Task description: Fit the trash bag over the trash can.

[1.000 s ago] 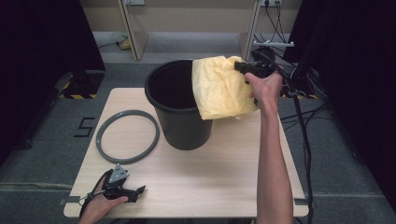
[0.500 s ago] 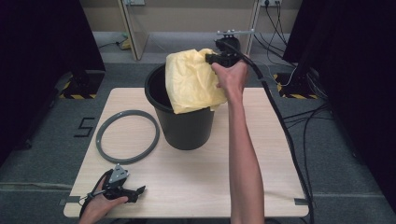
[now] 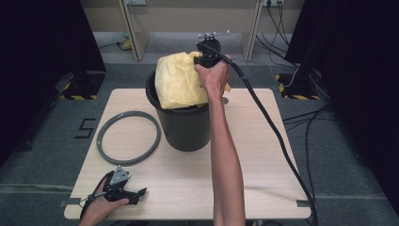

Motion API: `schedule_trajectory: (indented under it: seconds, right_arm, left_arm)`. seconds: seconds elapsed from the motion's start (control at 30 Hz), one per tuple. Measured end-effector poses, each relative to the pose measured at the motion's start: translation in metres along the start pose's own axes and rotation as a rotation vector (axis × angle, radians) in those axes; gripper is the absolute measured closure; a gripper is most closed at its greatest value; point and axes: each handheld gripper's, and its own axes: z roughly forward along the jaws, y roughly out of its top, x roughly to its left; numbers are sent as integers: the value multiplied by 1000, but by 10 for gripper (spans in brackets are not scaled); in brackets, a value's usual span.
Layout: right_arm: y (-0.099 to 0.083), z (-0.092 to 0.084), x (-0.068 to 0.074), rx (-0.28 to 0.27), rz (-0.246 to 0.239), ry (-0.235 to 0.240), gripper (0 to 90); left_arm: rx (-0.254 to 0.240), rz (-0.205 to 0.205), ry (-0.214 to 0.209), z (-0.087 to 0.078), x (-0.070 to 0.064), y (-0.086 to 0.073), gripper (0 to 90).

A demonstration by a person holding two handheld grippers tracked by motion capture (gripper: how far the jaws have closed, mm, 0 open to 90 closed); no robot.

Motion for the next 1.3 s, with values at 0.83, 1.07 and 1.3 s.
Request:
schedule_trajectory:
  seconds: [0.83,1.07,1.3]
  right_arm:
    - [-11,1,-15,39,-21,-57,839]
    - [-11,6,-14,31,-9,-71,820]
    - [-12,6,-15,63,-39,-57,762]
  left_arm:
    - [0,1,0,0,0,0,19]
    - [0,1,0,0,0,0,19]
    - [-3,1,0,0,0,0,19]
